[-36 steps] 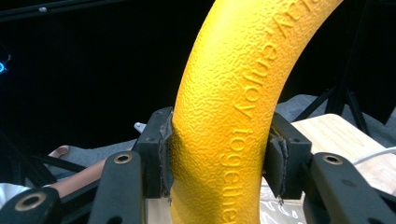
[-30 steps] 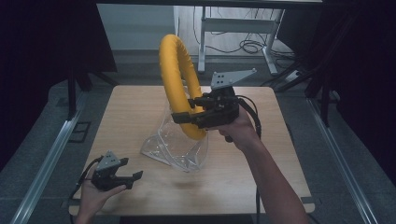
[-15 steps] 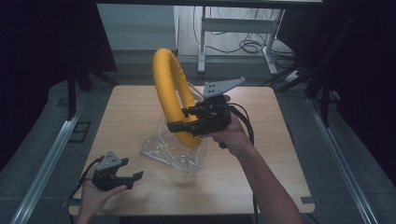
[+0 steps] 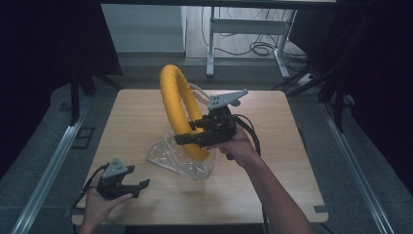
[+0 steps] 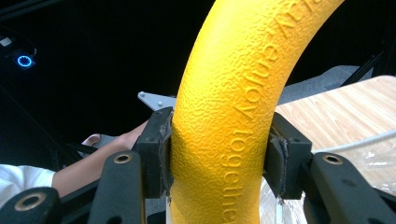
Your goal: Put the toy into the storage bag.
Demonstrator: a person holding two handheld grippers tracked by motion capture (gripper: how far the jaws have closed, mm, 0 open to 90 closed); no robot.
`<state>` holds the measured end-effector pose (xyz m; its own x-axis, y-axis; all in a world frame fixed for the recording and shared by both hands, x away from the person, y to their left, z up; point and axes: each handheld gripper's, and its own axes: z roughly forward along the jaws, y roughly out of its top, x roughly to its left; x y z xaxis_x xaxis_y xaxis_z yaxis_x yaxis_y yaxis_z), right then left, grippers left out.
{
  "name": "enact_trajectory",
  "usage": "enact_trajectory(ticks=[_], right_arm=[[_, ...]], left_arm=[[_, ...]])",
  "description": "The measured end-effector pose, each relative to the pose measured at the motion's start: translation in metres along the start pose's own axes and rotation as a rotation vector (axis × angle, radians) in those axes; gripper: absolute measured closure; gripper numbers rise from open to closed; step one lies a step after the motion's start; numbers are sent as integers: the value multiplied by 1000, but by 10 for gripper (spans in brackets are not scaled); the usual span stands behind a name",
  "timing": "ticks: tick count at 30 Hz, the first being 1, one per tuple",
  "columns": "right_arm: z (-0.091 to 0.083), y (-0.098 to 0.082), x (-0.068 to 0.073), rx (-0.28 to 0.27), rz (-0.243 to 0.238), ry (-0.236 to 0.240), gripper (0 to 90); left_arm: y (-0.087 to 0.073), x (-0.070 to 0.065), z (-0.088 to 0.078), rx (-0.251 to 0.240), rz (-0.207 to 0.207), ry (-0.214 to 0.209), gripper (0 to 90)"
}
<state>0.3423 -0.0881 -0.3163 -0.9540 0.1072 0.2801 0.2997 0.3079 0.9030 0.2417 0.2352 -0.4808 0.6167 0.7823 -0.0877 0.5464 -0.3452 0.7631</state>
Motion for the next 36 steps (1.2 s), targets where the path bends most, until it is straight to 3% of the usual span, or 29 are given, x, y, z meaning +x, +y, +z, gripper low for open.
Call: enact_trajectory(ticks=[13, 15, 19, 22, 27, 30, 36], right_arm=[[8, -23, -25, 32, 62, -8, 487], [11, -29, -28, 61, 65, -44, 477], [12, -37, -37, 81, 90, -66, 465], [8, -42, -47, 46, 123, -57, 462], [6, -43, -47, 46, 105, -71, 450], [6, -44, -43, 54, 70, -118, 426], [7, -46, -39, 69, 42, -163, 350]], left_arm=[[0, 0, 0, 2, 4, 0, 221], [0, 0, 0, 1, 3, 0, 221], [0, 0, 0, 6, 7, 1, 221], [0, 0, 1, 6, 6, 0, 220], [0, 0, 1, 9, 7, 0, 220], [0, -1, 2, 13, 9, 0, 217], [0, 0, 2, 12, 8, 1, 216]])
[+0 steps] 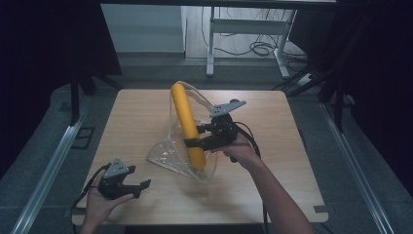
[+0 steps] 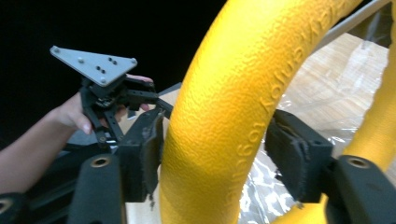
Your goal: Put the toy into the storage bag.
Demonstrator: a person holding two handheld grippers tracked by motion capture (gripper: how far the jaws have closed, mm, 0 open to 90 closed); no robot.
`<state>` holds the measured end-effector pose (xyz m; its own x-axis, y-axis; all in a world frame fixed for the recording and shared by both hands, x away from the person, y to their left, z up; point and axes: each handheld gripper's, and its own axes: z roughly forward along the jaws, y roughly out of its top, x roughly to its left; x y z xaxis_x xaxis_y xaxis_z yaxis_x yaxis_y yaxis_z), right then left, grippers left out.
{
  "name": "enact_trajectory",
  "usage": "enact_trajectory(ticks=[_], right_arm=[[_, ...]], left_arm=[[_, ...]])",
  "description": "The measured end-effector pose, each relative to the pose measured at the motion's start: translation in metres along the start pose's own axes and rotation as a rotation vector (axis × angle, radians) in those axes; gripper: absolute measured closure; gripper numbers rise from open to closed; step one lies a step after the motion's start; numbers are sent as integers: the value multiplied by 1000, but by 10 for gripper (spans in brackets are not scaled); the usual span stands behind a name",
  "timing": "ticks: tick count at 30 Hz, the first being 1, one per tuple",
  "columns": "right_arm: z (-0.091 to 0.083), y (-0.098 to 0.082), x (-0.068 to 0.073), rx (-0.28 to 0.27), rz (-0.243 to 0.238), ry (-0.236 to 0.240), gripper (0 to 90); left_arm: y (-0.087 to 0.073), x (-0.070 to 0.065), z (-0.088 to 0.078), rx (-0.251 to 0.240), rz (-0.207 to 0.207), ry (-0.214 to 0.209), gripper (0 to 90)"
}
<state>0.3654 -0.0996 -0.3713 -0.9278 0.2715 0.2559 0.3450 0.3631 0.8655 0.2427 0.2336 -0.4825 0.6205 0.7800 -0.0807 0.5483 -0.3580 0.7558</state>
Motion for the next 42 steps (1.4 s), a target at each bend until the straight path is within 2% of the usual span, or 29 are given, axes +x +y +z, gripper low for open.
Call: enact_trajectory(ticks=[1, 6, 9, 20, 24, 26, 30, 31, 33, 42], right_arm=[[-1, -1, 0, -8, -2, -22, 314], [-7, -4, 3, -34, -18, -61, 275], [-13, -6, 3, -47, -15, -64, 265], [-41, -21, 1, -79, -8, -107, 273], [-52, -33, -4, -87, 4, -142, 280], [-61, -42, -7, -93, 11, -178, 284], [-69, -55, -12, -81, 17, -231, 288], [-69, -55, -12, -81, 17, -231, 288], [-73, -65, -19, -66, 28, -269, 289], [-78, -86, -33, -45, 79, -312, 292]], left_arm=[[0, 0, 0, 0, 0, 0, 216], [0, 0, 0, 1, 1, 1, 215], [0, 0, -1, 0, 1, 2, 215], [0, 1, -1, -3, -1, 2, 216], [1, 1, 0, -1, -1, 2, 216], [1, 1, 0, -1, 0, 2, 216], [1, 1, 0, -1, -1, 2, 216], [1, 1, 0, -1, -4, 2, 216], [1, 1, 0, 1, -3, 2, 216], [1, 1, 1, 7, -2, 1, 216]])
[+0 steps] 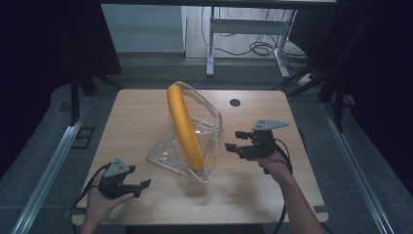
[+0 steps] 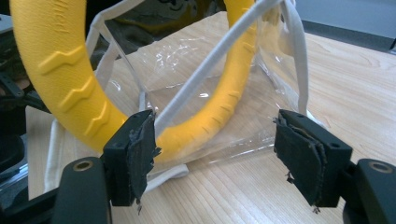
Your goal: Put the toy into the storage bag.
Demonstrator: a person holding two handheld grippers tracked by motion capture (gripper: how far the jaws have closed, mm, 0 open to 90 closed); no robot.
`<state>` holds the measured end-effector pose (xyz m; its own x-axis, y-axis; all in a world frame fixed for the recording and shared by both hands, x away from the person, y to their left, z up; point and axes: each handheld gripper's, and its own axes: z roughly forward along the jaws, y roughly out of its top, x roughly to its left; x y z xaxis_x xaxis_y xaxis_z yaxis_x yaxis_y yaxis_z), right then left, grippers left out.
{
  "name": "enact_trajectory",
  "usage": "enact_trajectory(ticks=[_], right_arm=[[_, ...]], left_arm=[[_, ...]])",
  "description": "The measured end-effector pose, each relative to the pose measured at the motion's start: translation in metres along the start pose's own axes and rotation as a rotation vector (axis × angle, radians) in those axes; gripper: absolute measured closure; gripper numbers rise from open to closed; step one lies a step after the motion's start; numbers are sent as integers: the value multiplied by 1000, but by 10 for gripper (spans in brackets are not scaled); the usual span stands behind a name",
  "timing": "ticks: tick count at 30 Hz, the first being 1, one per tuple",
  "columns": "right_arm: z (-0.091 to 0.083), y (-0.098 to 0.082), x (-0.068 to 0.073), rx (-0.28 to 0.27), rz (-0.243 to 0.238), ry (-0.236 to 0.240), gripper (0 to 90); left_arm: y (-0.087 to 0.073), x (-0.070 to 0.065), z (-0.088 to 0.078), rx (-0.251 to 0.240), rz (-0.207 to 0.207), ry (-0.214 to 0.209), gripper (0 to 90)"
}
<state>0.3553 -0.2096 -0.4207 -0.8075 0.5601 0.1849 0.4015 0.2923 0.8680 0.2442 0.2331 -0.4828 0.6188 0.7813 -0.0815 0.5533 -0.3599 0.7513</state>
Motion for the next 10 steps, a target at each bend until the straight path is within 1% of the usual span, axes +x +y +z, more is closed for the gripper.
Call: enact_trajectory(ticks=[7, 10], right_arm=[[1, 0, 2, 0, -5, 7, 292], [2, -1, 3, 2, -4, 8, 292]], left_arm=[[0, 0, 0, 0, 4, 0, 216], [0, 0, -1, -3, -1, 1, 216]])
